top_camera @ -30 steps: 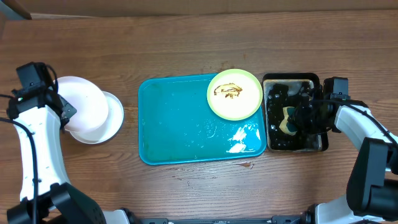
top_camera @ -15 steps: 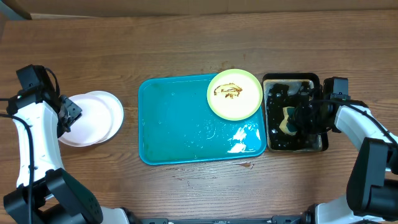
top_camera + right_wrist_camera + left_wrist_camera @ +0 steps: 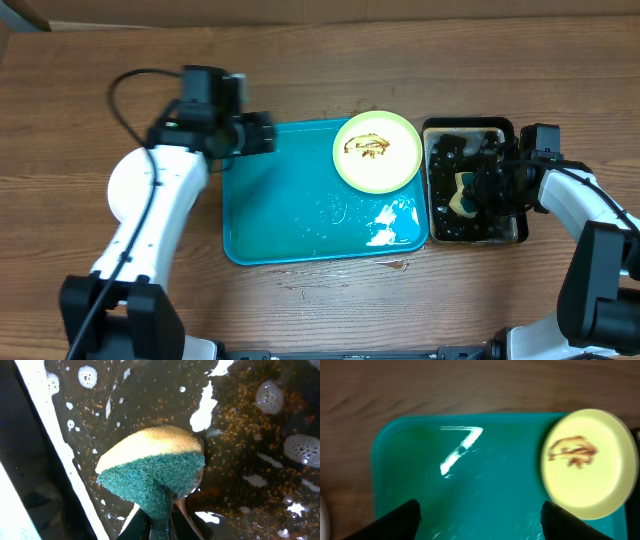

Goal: Clean dirty plates on tray and stack at the side

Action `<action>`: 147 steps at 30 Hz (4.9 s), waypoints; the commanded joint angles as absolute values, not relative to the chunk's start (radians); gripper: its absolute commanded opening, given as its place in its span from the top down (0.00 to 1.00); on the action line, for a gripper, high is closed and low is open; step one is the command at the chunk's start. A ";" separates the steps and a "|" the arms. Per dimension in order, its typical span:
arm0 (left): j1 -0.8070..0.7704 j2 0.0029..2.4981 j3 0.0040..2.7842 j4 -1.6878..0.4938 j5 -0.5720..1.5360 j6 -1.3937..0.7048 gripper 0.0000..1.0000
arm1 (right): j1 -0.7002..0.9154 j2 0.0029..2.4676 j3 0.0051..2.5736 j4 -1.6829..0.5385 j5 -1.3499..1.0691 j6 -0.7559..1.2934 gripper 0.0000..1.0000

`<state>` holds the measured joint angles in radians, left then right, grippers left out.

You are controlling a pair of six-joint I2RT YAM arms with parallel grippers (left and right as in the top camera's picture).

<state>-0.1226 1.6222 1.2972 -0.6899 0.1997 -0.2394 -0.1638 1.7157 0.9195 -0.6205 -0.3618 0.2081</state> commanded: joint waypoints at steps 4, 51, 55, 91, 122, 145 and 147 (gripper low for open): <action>-0.339 1.731 1.304 -0.503 0.215 -0.265 0.14 | -0.164 1.713 0.944 -0.626 -0.356 0.200 0.91; -0.644 2.008 1.304 -0.451 0.229 -1.169 0.51 | -0.164 1.713 0.944 -0.639 -0.340 0.200 0.91; -0.643 2.008 1.304 -0.451 0.219 -1.203 0.51 | -0.164 1.713 0.944 -0.640 -0.341 0.201 0.91; -0.438 1.975 1.304 -0.845 -0.019 -0.740 0.96 | -0.164 1.713 0.946 -0.665 -0.324 0.200 0.94; -0.416 1.974 1.304 -0.915 0.002 -0.349 0.96 | 0.142 1.713 1.008 -0.660 -0.244 0.006 0.96; -0.418 1.974 1.304 -0.915 0.020 -0.348 0.96 | 0.083 1.715 1.093 -0.758 -0.042 0.143 0.91; -0.418 1.974 1.304 -0.915 0.020 -0.348 0.96 | 0.083 1.717 1.046 -0.714 -0.043 0.144 0.91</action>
<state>-0.4229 1.9682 1.3174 -0.9100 0.0261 -0.3622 0.0849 1.7233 1.1065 -0.7479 -0.0517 0.1314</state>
